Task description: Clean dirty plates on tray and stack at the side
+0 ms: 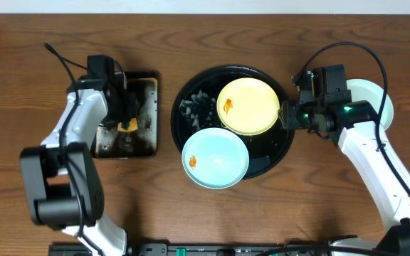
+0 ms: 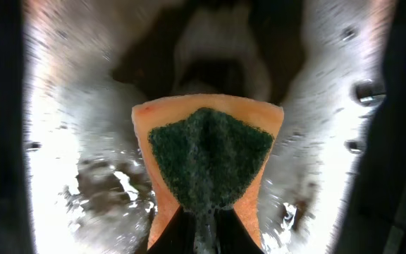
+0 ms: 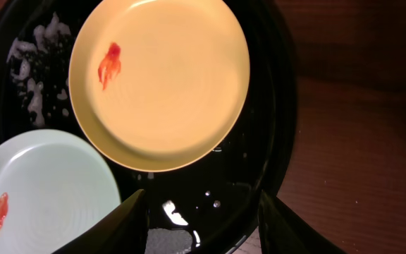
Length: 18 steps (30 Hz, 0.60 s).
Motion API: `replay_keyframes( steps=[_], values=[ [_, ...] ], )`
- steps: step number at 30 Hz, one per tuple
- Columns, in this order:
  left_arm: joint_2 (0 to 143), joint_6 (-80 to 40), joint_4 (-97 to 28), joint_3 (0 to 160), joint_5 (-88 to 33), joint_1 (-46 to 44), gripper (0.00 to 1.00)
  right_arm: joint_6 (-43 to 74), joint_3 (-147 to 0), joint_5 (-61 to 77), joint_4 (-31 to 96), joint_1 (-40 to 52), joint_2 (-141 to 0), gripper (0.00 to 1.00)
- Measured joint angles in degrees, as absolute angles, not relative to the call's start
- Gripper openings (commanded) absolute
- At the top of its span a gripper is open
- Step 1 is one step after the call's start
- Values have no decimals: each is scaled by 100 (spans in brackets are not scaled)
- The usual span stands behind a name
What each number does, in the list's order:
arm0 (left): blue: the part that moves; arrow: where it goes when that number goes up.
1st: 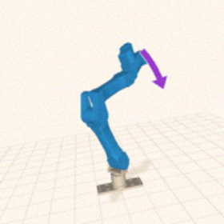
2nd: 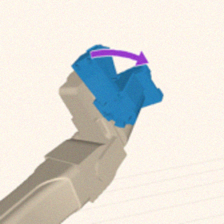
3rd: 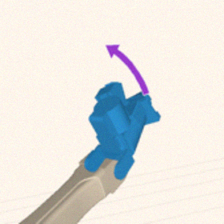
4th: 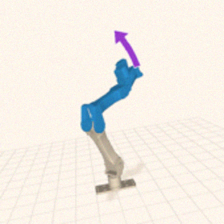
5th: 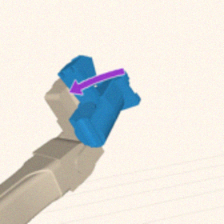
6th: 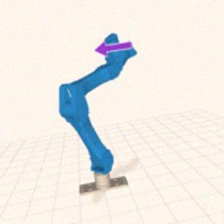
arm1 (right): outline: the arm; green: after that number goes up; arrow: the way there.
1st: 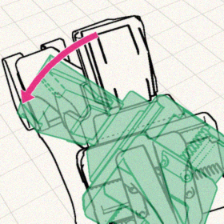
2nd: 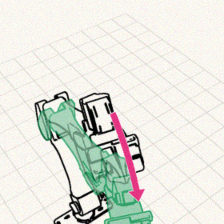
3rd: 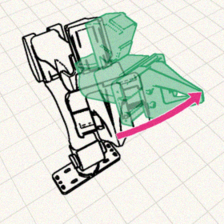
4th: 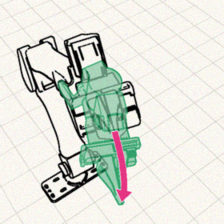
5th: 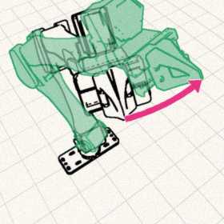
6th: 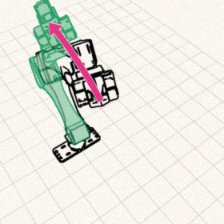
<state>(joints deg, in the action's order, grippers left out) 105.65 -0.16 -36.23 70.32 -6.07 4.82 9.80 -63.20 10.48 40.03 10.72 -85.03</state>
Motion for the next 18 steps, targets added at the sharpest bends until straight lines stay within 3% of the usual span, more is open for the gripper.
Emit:
replay_keyframes(
  steps=[7,11,18],
  values=[
    [10940,-16,-3579,7019,-607,482,7,980,-6320,1048,4005,1072,-8503,49],
    [10925,-16,-3833,7100,-607,482,7,974,-6320,1050,3997,1072,-8503,56],
    [10471,-16,-4206,7441,-631,475,8,978,-6320,1050,3916,1072,-8514,56]
  ],
)
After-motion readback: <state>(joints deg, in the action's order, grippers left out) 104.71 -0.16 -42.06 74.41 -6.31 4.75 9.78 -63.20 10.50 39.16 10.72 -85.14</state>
